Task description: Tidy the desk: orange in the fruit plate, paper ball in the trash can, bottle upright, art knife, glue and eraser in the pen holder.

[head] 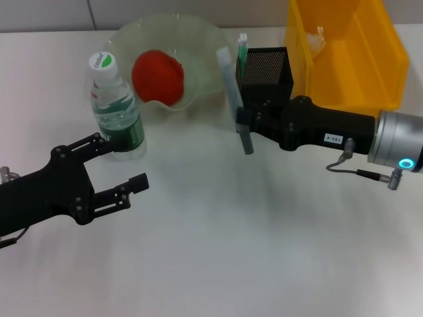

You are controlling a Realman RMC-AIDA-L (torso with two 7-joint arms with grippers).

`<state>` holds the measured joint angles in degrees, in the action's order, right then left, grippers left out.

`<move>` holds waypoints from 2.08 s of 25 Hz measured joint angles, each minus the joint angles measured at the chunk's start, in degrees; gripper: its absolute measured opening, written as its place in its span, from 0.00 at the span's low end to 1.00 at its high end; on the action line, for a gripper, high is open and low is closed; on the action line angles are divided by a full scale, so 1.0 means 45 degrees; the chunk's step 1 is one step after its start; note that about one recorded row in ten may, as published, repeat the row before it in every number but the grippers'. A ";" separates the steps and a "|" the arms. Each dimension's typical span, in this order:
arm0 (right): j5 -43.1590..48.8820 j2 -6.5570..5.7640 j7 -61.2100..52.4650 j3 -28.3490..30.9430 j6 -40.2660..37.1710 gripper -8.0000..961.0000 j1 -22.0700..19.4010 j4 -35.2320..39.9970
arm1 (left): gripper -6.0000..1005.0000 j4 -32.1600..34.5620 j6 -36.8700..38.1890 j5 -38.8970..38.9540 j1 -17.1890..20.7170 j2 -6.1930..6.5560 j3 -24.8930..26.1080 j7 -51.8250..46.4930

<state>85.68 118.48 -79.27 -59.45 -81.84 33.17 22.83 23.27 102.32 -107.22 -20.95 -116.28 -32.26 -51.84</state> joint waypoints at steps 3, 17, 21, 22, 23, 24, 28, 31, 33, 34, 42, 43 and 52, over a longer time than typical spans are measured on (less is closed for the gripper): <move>0.0024 -0.0141 -0.1279 -0.0086 -0.0209 0.13 0.0016 0.0002 | 0.77 0.0010 0.0041 0.0000 -0.0003 0.0003 0.0000 -0.0015; 0.0079 -0.0647 -0.6754 -0.0116 -0.1313 0.13 0.0116 -0.0718 | 0.77 0.0012 0.0157 0.0000 0.0024 -0.0007 0.0000 0.0010; -0.0016 -0.0592 -0.6821 -0.0038 -0.1313 0.13 0.0039 -0.0738 | 0.77 -0.0014 0.0201 -0.0001 0.0050 0.0002 0.0000 0.0056; -0.0086 -0.0581 -0.6850 0.0020 -0.1300 0.13 0.0021 -0.0745 | 0.77 -0.0014 0.0203 0.0000 0.0056 0.0000 0.0000 0.0070; -0.0146 -0.0564 -0.6904 0.0114 -0.1260 0.13 0.0014 -0.0750 | 0.77 -0.0014 0.0205 0.0000 0.0061 -0.0004 -0.0001 0.0076; -0.0199 -0.0550 -0.6962 0.0216 -0.1222 0.13 0.0023 -0.0751 | 0.77 -0.0014 0.0205 0.0000 0.0061 -0.0004 -0.0001 0.0076; -0.0226 -0.0514 -0.7339 0.0650 -0.0838 0.13 0.0121 -0.0768 | 0.77 -0.0014 0.0220 -0.0001 0.0095 -0.0016 0.0000 0.0077; -0.0245 -0.0503 -0.7559 0.1067 -0.0426 0.13 0.0186 -0.0770 | 0.77 -0.0014 0.0222 -0.0001 0.0139 -0.0030 0.0000 0.0086; -0.0255 -0.0482 -0.7605 0.1334 -0.0204 0.13 0.0234 -0.0752 | 0.77 -0.0015 0.0232 -0.0001 0.0167 -0.0034 0.0000 0.0096; -0.0259 -0.0474 -0.7637 0.1437 -0.0036 0.13 0.0268 -0.0729 | 0.77 -0.0015 0.0237 -0.0001 0.0179 -0.0036 0.0000 0.0102; -0.0273 -0.0454 -0.7725 0.2252 0.1537 0.13 0.0654 -0.0717 | 0.77 -0.0015 0.0239 -0.0001 0.0207 -0.0038 0.0000 0.0121; -0.0272 -0.0435 -0.7726 0.2357 0.1681 0.13 0.0685 -0.0701 | 0.77 -0.0015 0.0239 -0.0001 0.0213 -0.0044 0.0000 0.0124; -0.0274 -0.0243 -0.7726 0.3068 0.3232 0.13 0.1156 -0.0726 | 0.77 0.0008 0.0331 0.0002 0.0216 -0.0181 0.0000 0.0170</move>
<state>84.45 117.39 -114.04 -45.64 -67.30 38.37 19.57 23.30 103.81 -107.21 -19.98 -117.10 -32.26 -51.08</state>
